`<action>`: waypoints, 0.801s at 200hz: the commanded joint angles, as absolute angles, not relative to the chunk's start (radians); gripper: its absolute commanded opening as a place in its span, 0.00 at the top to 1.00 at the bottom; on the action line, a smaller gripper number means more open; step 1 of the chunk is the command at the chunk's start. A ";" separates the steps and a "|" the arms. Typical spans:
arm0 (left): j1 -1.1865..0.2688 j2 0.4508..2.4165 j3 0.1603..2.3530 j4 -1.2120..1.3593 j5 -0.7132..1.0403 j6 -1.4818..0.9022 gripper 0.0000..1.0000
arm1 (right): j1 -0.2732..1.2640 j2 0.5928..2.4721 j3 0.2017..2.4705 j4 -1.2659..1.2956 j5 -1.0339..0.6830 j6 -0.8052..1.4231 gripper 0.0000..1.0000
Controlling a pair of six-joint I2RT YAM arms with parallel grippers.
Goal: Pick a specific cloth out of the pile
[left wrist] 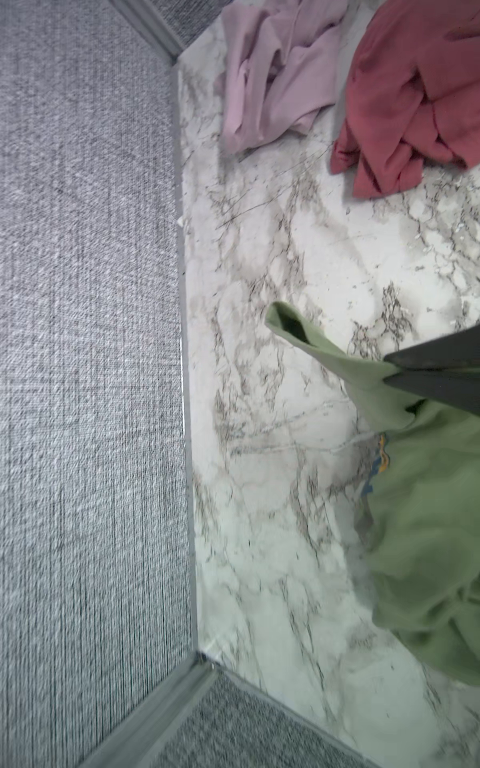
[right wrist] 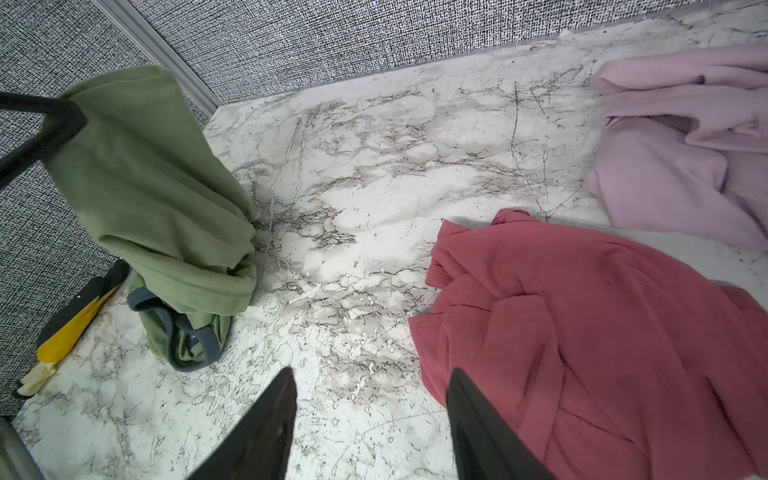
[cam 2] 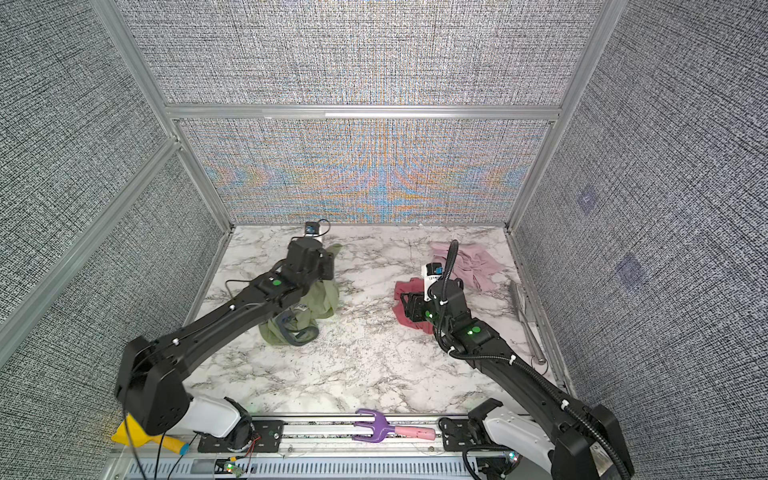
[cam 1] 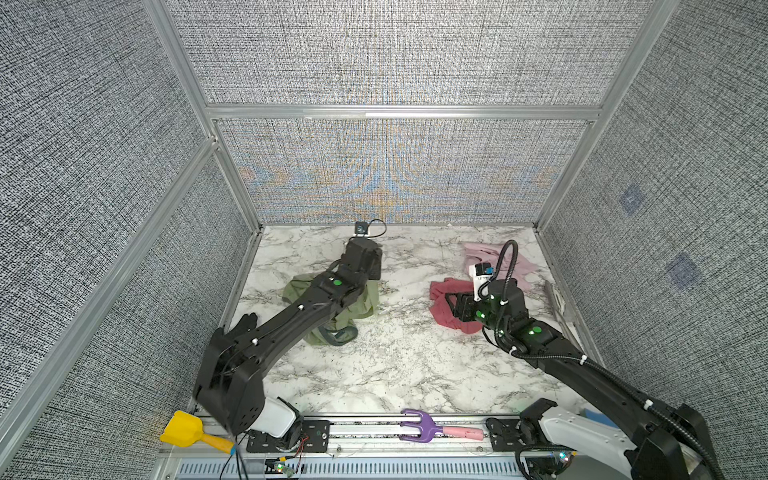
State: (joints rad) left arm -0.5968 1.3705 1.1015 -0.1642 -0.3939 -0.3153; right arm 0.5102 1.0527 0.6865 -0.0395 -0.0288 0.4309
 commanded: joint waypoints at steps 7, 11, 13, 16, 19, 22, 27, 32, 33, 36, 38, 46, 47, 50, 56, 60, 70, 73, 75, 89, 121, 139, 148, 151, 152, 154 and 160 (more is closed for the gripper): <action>-0.496 1.244 1.001 -0.136 -0.414 -0.307 1.00 | 0.511 1.066 0.696 -0.001 -0.049 0.433 0.40; -0.478 1.225 0.984 -0.141 -0.417 -0.311 1.00 | 0.511 1.069 0.696 0.000 -0.051 0.435 0.40; -0.469 1.221 0.976 -0.142 -0.419 -0.313 1.00 | 0.511 1.070 0.696 0.001 -0.052 0.434 0.40; -0.456 1.203 0.965 -0.145 -0.421 -0.316 1.00 | 0.511 1.072 0.699 0.001 -0.053 0.435 0.40; -0.444 1.191 0.951 -0.147 -0.424 -0.318 1.00 | 0.511 1.075 0.701 0.002 -0.054 0.436 0.40; -0.430 1.179 0.938 -0.149 -0.425 -0.321 1.00 | 0.510 1.077 0.704 0.002 -0.056 0.435 0.40; -0.408 1.160 0.918 -0.154 -0.421 -0.326 1.00 | 0.511 1.083 0.709 0.000 -0.058 0.434 0.40; -0.383 1.143 0.902 -0.158 -0.415 -0.334 1.00 | 0.511 1.088 0.713 0.000 -0.062 0.433 0.40; -0.378 1.140 0.897 -0.158 -0.414 -0.336 1.00 | 0.511 1.088 0.712 0.000 -0.062 0.432 0.40; -0.365 1.132 0.884 -0.159 -0.411 -0.339 1.00 | 0.510 1.091 0.715 0.000 -0.064 0.431 0.40; -0.355 1.125 0.876 -0.158 -0.410 -0.343 1.00 | 0.511 1.092 0.717 0.000 -0.066 0.430 0.40; -0.320 1.106 0.843 -0.156 -0.400 -0.355 1.00 | 0.511 1.099 0.720 0.005 -0.071 0.429 0.40; -0.316 1.104 0.841 -0.155 -0.400 -0.357 1.00 | 0.511 1.100 0.721 0.006 -0.072 0.428 0.40; -0.303 1.098 0.827 -0.152 -0.397 -0.365 1.00 | 0.511 1.102 0.722 0.007 -0.073 0.427 0.40; -0.274 1.090 0.805 -0.148 -0.386 -0.377 1.00 | 0.511 1.105 0.722 0.010 -0.076 0.427 0.41; -0.255 1.087 0.790 -0.143 -0.375 -0.385 1.00 | 0.510 1.107 0.724 0.012 -0.075 0.426 0.41; -0.213 1.088 0.759 -0.137 -0.352 -0.398 1.00 | 0.511 1.114 0.728 0.011 -0.080 0.427 0.40; -0.201 1.090 0.754 -0.138 -0.346 -0.401 1.00 | 0.511 1.115 0.731 0.009 -0.081 0.426 0.41; -0.195 1.092 0.748 -0.136 -0.344 -0.403 1.00 | 0.511 1.116 0.733 0.008 -0.083 0.426 0.41; -0.158 1.112 0.719 -0.113 -0.329 -0.402 1.00 | 0.510 1.120 0.739 0.000 -0.097 0.421 0.41; -0.095 1.184 0.672 -0.061 -0.314 -0.432 1.00 | 0.511 1.112 0.738 -0.010 -0.101 0.420 0.41; -0.072 1.225 0.661 -0.030 -0.287 -0.441 1.00 | 0.511 1.104 0.739 -0.016 -0.101 0.420 0.40; -0.063 1.248 0.658 -0.021 -0.283 -0.447 1.00 | 0.511 1.101 0.736 -0.017 -0.101 0.419 0.40; -0.061 1.254 0.658 -0.020 -0.285 -0.450 1.00 | 0.511 1.098 0.735 -0.017 -0.102 0.419 0.40; -0.060 1.256 0.658 -0.020 -0.285 -0.452 1.00 | 0.511 1.097 0.735 -0.018 -0.101 0.419 0.40; -0.058 1.260 0.657 -0.020 -0.285 -0.455 1.00 | 0.511 1.096 0.735 -0.018 -0.101 0.419 0.40; -0.051 1.272 0.657 -0.017 -0.282 -0.469 1.00 | 0.511 1.095 0.732 -0.021 -0.098 0.419 0.40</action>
State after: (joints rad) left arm -0.0704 1.2362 0.6594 -0.0750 -0.3103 -0.4278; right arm 0.5102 1.1038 0.7311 -0.0120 -0.0971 0.4202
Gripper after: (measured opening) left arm 0.062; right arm 0.596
